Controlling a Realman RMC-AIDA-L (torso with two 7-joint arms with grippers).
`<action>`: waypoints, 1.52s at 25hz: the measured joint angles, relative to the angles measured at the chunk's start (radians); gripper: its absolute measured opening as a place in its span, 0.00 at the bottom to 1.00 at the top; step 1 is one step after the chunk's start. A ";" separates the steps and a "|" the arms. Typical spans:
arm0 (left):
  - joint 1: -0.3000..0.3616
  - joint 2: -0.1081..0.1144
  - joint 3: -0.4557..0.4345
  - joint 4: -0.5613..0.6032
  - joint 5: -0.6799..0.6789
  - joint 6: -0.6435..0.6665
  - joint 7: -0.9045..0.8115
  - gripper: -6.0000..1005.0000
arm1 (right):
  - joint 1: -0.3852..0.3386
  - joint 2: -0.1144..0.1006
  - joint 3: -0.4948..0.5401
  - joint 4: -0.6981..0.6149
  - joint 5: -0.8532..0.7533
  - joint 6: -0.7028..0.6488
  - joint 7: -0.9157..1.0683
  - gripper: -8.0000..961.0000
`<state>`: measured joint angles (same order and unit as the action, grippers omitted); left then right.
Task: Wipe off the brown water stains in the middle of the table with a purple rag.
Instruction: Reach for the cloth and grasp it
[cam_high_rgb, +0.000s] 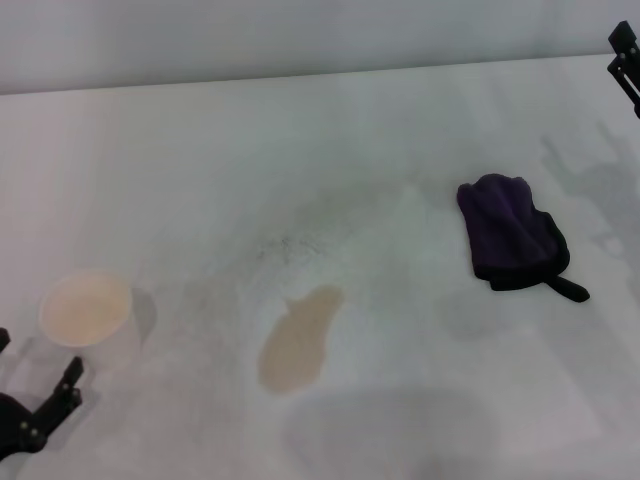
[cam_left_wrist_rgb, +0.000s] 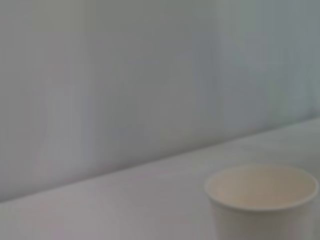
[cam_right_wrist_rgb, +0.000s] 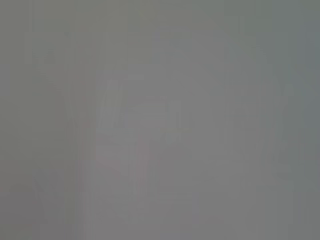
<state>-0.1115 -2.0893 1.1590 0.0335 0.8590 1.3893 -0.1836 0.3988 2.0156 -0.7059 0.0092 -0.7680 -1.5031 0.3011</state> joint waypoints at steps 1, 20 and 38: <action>0.012 0.002 -0.004 0.000 -0.015 0.032 0.002 0.89 | 0.000 0.000 0.000 0.000 0.000 0.000 0.001 0.91; -0.025 0.005 -0.006 0.001 -0.367 0.053 -0.001 0.89 | -0.028 -0.060 -0.316 -0.452 -0.295 0.460 1.004 0.90; -0.079 0.008 -0.005 0.007 -0.396 0.048 0.001 0.89 | 0.338 -0.301 -0.333 -0.612 -1.384 0.167 2.028 0.90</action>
<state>-0.1902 -2.0816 1.1536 0.0404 0.4632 1.4377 -0.1822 0.7372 1.7146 -1.0393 -0.6023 -2.1523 -1.3360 2.3292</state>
